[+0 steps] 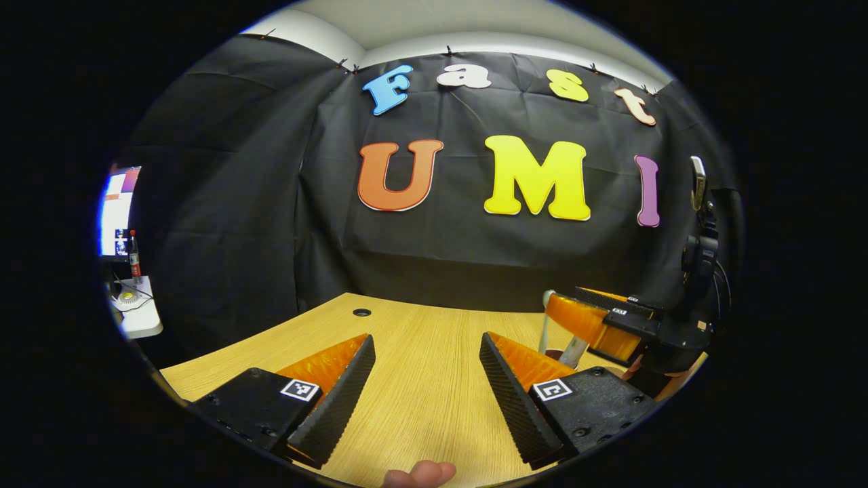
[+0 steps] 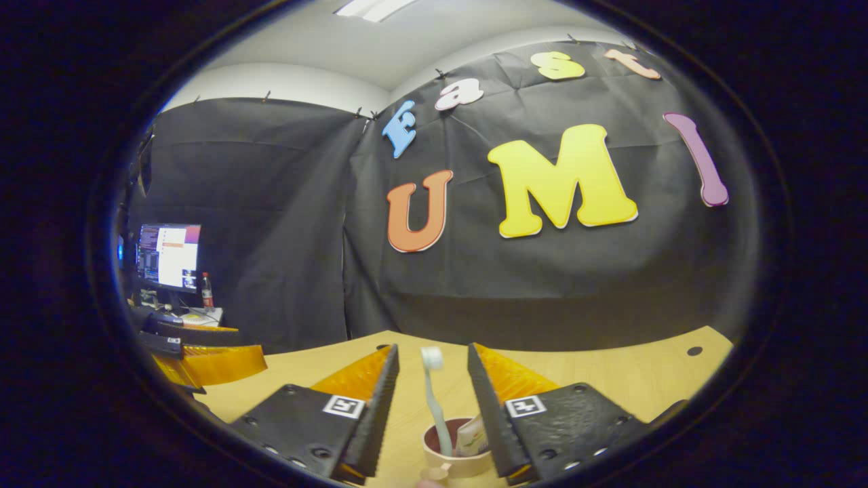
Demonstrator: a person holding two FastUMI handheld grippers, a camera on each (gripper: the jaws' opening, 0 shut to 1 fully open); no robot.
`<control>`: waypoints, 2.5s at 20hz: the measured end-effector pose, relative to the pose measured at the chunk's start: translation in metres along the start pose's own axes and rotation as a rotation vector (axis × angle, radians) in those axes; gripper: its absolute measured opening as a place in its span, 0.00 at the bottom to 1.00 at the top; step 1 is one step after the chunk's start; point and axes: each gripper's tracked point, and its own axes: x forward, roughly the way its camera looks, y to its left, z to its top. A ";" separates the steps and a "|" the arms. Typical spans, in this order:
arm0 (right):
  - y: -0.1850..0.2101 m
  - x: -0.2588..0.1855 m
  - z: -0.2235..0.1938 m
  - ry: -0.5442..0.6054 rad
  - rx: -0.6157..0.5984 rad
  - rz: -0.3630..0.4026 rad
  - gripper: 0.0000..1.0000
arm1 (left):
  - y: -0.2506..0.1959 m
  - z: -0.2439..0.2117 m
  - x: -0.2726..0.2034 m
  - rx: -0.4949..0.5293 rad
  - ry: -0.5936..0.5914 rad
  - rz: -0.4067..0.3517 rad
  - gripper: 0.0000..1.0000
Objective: Put the toothbrush and toothpaste on the desktop into the cup, then pick up the cup and place it on the coaster on the desktop.
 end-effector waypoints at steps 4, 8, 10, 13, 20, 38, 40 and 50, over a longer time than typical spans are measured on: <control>-0.012 -0.021 0.006 -0.032 -0.004 -0.055 0.97 | -0.015 0.006 -0.002 0.015 0.004 -0.020 0.98; -0.022 -0.053 0.019 -0.050 -0.004 -0.079 0.96 | -0.032 0.015 -0.006 0.034 0.016 -0.042 0.98; -0.031 -0.083 0.023 -0.056 -0.013 -0.096 0.96 | -0.042 0.023 -0.005 0.057 0.033 -0.058 0.98; -0.050 -0.140 0.012 -0.042 -0.055 -0.119 0.96 | -0.058 0.056 0.001 0.077 0.054 -0.087 0.98; -0.106 -0.271 -0.024 0.024 -0.012 -0.223 0.97 | -0.132 0.142 0.033 0.044 0.280 -0.204 0.98; -0.141 -0.395 -0.069 0.053 0.270 -0.392 0.99 | -0.169 -0.103 0.019 0.104 1.305 -0.144 1.00; -0.144 -0.396 -0.069 0.053 0.282 -0.401 0.95 | -0.171 -0.107 0.026 0.136 1.310 -0.152 1.00; -0.158 -0.411 -0.064 0.060 0.175 -0.467 0.95 | -0.182 -0.087 0.053 0.166 1.353 -0.107 0.65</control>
